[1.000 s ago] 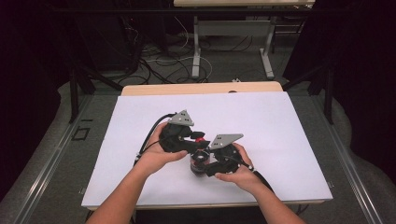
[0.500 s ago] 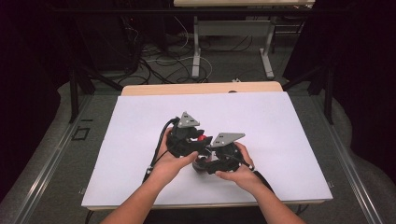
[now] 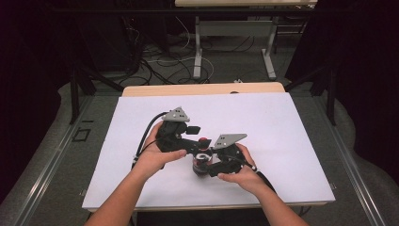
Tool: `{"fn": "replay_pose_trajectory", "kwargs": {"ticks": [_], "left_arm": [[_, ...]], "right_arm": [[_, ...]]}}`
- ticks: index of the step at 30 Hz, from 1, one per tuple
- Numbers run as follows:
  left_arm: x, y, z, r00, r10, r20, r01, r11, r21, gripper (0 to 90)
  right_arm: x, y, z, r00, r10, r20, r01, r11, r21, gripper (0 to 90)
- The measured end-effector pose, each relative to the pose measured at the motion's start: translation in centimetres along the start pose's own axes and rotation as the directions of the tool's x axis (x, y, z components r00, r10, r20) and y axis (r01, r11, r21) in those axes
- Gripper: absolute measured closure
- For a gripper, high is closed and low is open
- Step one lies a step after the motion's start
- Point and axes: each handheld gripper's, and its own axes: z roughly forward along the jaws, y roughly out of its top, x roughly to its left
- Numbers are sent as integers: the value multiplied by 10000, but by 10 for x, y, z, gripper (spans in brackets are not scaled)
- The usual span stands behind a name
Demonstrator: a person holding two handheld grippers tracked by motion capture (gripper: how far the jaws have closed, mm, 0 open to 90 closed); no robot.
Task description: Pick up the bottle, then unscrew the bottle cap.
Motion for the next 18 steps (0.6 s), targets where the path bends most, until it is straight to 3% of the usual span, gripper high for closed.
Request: {"fn": "replay_pose_trajectory", "kwargs": {"ticks": [3, 7, 13, 18], "left_arm": [[5, -1, -3, 9985, 296, 454, -315, 9987, 400, 414], [11, -2, -2, 9958, 690, 593, -722, 9960, 523, 438], [22, -6, 3, 9884, 488, 1439, -573, 9968, 554, 457], [24, -5, 8, 9845, 503, 1683, -611, 9963, 601, 477]], "right_arm": [[0, 0, -1, 10000, -21, -66, 20, 10000, -79, 313], [1, 1, -1, 9997, -149, -186, 147, 9998, -92, 313], [3, 1, 1, 9989, -338, -323, 337, 9994, -60, 313], [4, 0, 2, 9988, -345, -356, 346, 9994, 15, 313]]}}
